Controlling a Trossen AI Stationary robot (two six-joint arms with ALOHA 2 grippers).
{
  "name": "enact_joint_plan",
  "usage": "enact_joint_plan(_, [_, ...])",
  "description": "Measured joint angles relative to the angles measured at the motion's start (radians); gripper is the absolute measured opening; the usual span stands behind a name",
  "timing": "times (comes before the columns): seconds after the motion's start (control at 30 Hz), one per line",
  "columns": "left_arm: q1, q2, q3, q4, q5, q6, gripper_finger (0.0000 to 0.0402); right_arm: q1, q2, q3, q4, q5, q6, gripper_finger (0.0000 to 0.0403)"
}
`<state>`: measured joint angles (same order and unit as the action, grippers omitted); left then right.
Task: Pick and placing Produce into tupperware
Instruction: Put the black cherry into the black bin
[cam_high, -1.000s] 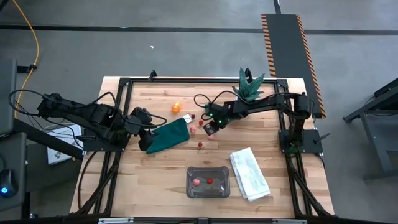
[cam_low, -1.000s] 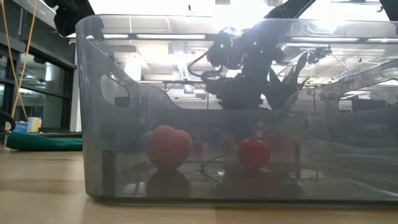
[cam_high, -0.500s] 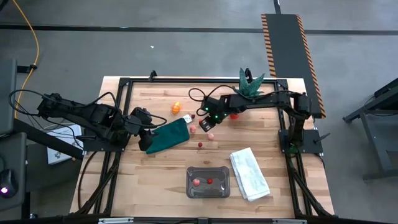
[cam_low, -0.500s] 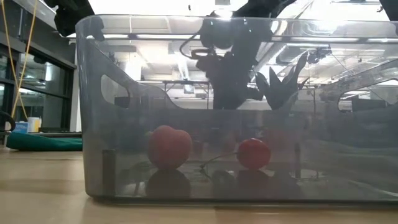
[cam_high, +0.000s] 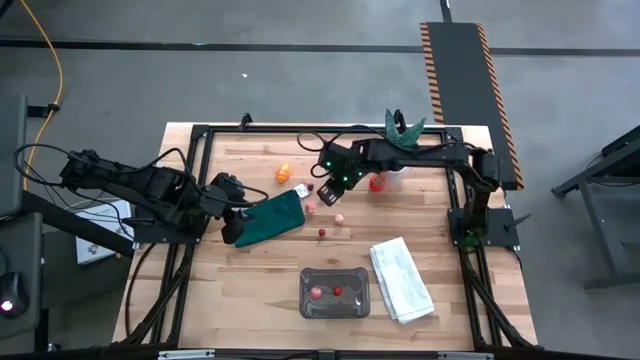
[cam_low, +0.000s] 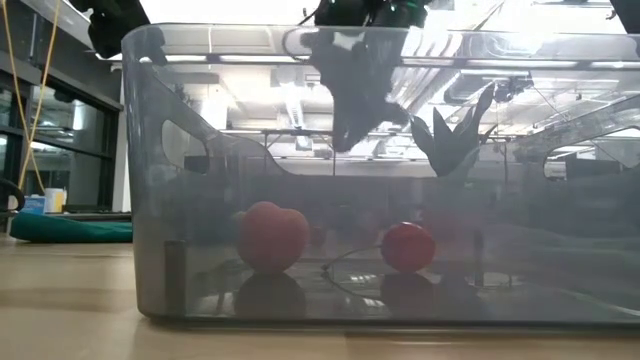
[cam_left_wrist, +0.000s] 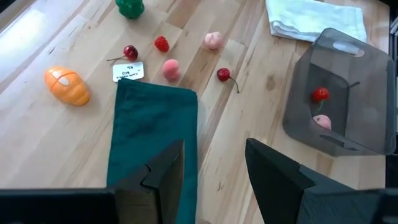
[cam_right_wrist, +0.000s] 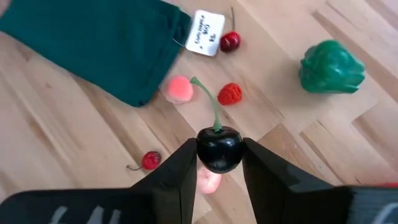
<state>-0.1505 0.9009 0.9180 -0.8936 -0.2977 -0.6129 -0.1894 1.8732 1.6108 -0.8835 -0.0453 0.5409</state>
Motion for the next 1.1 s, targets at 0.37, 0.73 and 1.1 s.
enact_joint_plan(0.37, [0.000,0.000,0.000,-0.012,0.003,0.033,0.0159,0.007,0.000,0.236,-0.153,-0.045,-0.049,0.0101])
enact_joint_plan(0.73, [0.000,0.000,0.000,-0.052,0.003,0.035,0.0159,0.027,0.000,0.503,-0.331,-0.053,-0.088,0.0101])
enact_joint_plan(1.1, [0.000,0.000,0.000,-0.051,0.003,0.041,0.0159,0.092,0.000,0.707,-0.448,-0.053,-0.101,0.0101])
